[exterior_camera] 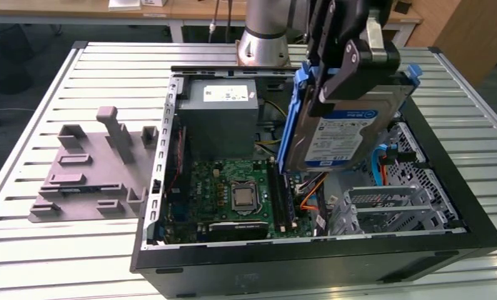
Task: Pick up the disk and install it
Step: 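Insert the disk into the insertion slot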
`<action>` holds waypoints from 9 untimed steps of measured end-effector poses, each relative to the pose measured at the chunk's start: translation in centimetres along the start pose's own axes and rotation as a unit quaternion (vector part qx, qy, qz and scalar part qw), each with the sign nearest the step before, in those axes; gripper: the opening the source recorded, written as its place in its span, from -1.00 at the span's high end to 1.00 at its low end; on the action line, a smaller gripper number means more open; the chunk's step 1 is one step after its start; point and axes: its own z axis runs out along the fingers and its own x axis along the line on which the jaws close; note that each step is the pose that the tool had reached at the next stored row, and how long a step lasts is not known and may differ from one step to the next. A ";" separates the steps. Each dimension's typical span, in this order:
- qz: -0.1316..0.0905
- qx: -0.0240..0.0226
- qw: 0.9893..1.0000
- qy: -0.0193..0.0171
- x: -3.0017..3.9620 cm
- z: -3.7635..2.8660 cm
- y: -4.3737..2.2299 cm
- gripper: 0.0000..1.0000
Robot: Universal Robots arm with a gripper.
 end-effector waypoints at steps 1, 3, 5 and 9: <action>0.000 0.000 1.000 0.000 0.23 0.03 -0.04 0.27; 0.000 0.000 1.000 0.000 0.51 0.11 -0.21 0.27; 0.000 0.000 1.000 0.000 0.80 0.20 -0.62 0.27; 0.000 0.000 1.000 0.000 1.46 0.41 -1.48 0.27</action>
